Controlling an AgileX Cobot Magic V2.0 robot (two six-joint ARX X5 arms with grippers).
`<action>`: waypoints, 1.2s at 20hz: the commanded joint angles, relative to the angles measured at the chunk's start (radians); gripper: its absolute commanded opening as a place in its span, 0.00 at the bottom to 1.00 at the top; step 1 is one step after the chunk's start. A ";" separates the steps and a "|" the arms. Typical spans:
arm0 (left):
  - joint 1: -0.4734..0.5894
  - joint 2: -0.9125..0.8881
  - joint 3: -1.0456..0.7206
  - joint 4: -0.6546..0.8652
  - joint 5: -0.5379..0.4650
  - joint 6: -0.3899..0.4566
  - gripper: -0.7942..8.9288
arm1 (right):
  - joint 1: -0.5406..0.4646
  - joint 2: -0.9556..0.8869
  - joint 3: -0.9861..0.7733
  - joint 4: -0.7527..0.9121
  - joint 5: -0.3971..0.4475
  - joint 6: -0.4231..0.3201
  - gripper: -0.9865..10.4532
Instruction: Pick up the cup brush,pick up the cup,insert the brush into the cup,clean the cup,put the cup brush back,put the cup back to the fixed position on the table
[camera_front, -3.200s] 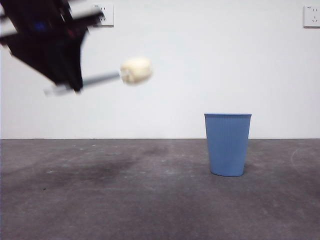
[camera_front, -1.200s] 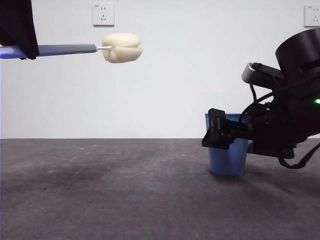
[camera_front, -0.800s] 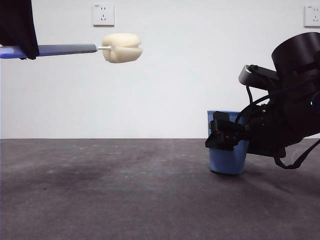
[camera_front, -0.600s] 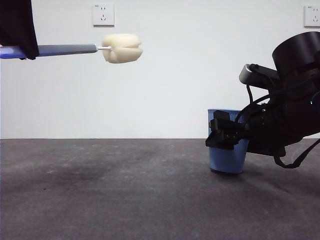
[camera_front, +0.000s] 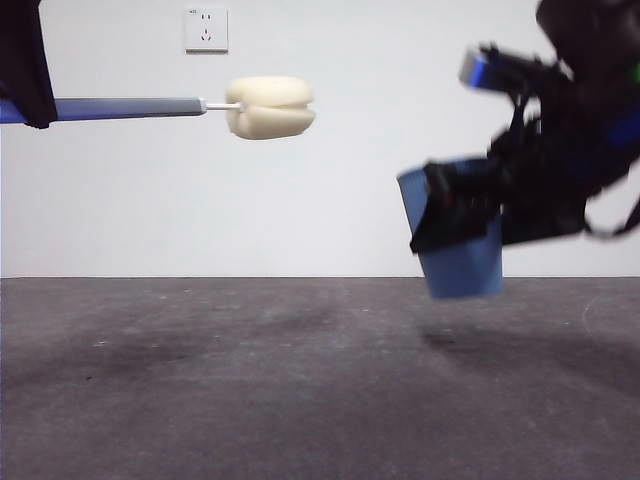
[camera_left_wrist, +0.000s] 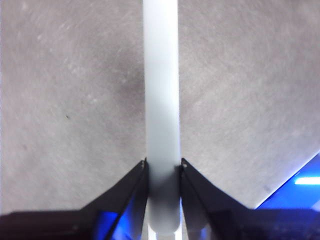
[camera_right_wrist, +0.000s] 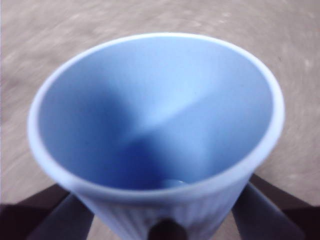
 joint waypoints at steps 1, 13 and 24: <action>-0.001 0.000 0.003 -0.016 -0.001 0.132 0.07 | 0.034 -0.068 0.107 -0.319 0.030 -0.149 0.07; -0.036 0.051 0.003 -0.174 0.109 0.341 0.07 | 0.221 -0.068 0.317 -0.932 0.349 -0.565 0.07; -0.142 0.151 0.003 -0.135 0.129 0.325 0.07 | 0.287 -0.058 0.317 -1.005 0.517 -0.711 0.07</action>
